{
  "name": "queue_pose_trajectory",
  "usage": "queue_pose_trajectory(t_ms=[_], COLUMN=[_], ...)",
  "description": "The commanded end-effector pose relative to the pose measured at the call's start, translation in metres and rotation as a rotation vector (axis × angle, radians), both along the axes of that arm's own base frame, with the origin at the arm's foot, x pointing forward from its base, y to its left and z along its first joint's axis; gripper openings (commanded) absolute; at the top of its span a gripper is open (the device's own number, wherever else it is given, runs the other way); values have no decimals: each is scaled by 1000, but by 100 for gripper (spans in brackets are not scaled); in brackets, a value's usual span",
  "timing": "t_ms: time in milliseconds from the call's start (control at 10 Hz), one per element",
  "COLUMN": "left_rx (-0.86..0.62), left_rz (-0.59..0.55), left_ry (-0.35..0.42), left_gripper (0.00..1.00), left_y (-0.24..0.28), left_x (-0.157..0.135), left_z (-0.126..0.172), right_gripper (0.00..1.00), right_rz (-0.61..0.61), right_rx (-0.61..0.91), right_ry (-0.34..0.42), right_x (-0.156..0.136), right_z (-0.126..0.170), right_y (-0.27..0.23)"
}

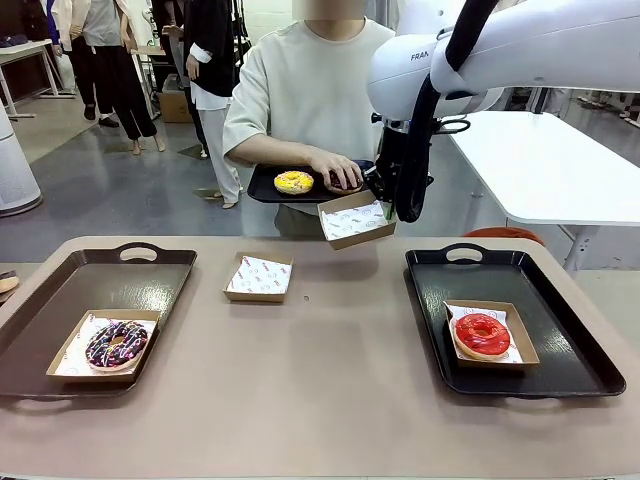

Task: Individually package the donuts and arrange them on the tray.
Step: Place the picked Paper togo box on the Handle tray while simultaneously picking up another Paper togo box from the table with the other hand.

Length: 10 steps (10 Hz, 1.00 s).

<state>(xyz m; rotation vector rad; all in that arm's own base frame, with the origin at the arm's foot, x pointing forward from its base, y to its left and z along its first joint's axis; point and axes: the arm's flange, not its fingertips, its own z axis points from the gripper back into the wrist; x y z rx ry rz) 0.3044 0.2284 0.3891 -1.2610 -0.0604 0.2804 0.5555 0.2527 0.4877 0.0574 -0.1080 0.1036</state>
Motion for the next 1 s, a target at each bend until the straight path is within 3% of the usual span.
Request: queue_pose_trajectory(t_ms=[0, 900], left_rx=[-8, -8], left_rz=[16, 16], left_ry=[-11, -11], left_gripper=[100, 100], left_y=[-3, -3], left_x=[-4, -4], left_z=[2, 2], right_gripper=[0, 0], right_rz=[0, 0], right_rx=[-1, -1], right_ry=[-1, -1], right_x=[-3, -3], right_z=[0, 0], right_y=[-1, -1])
